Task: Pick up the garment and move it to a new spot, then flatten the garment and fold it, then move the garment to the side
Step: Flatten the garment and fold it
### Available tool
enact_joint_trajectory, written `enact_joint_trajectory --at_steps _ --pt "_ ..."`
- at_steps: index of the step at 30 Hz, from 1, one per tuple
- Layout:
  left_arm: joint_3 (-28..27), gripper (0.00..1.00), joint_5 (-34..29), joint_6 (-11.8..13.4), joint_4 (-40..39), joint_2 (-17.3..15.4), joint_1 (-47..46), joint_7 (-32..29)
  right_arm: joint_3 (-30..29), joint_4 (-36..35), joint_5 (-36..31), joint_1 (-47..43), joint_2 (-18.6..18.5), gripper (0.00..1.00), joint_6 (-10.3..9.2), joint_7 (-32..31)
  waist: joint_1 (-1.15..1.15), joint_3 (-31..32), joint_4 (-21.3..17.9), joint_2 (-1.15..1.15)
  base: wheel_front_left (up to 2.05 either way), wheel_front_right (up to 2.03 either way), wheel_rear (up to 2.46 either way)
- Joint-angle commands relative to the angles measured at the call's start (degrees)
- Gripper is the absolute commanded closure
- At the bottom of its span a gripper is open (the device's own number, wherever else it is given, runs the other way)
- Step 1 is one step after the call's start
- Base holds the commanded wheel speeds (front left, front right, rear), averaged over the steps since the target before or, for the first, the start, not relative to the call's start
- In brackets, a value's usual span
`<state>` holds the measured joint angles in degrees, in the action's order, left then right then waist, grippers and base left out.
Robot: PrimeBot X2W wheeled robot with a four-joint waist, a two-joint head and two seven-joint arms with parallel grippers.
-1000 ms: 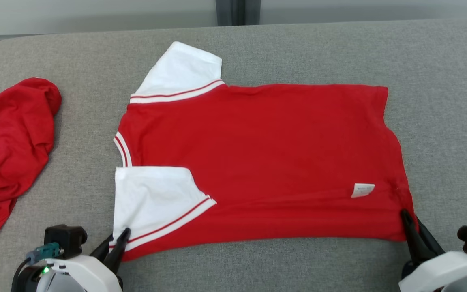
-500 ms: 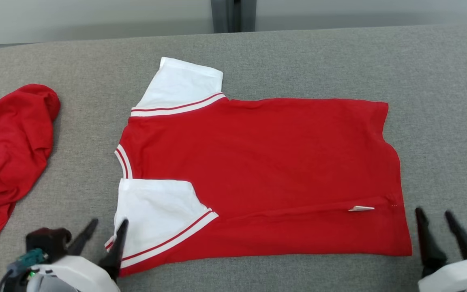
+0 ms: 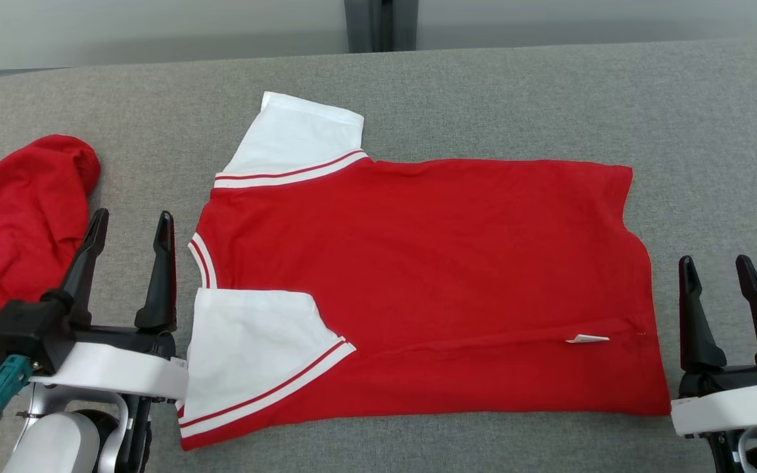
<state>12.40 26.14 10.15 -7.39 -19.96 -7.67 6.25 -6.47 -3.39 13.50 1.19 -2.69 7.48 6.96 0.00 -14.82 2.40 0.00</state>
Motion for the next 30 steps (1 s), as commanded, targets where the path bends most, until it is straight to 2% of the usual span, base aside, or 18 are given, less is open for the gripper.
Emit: enact_joint_trajectory --at_steps 1,15,19,22,30 --pt "0.50 0.00 -1.59 0.44 0.55 -0.78 -1.44 0.04 0.87 -0.81 -0.44 0.65 -0.37 0.00 0.03 0.17 0.00 -0.03 -0.18 0.00 0.00 0.00 0.00" --pt "2.25 0.00 -2.04 0.68 1.46 -0.81 -3.36 -2.28 2.20 0.06 1.79 0.73 -0.38 0.00 0.03 1.40 0.00 -1.11 -1.02 0.00 0.00 0.00 0.00" --pt "2.64 0.00 0.45 -1.10 3.71 0.69 -7.71 -3.21 2.48 0.22 2.21 1.92 -0.37 0.00 0.03 1.54 0.00 -2.52 -1.75 0.00 0.00 0.00 0.00" --pt "3.26 0.00 1.80 -3.35 7.48 1.53 -13.75 -4.75 3.32 0.75 2.87 2.87 -0.38 0.00 0.03 2.02 0.00 -4.26 -3.05 0.00 0.00 0.00 0.00" --pt "4.80 0.00 3.70 -10.49 24.74 -1.52 -31.51 -13.95 7.85 3.73 5.38 6.37 -0.38 0.00 0.03 4.61 0.00 -10.81 -9.56 0.00 0.00 0.00 0.00"
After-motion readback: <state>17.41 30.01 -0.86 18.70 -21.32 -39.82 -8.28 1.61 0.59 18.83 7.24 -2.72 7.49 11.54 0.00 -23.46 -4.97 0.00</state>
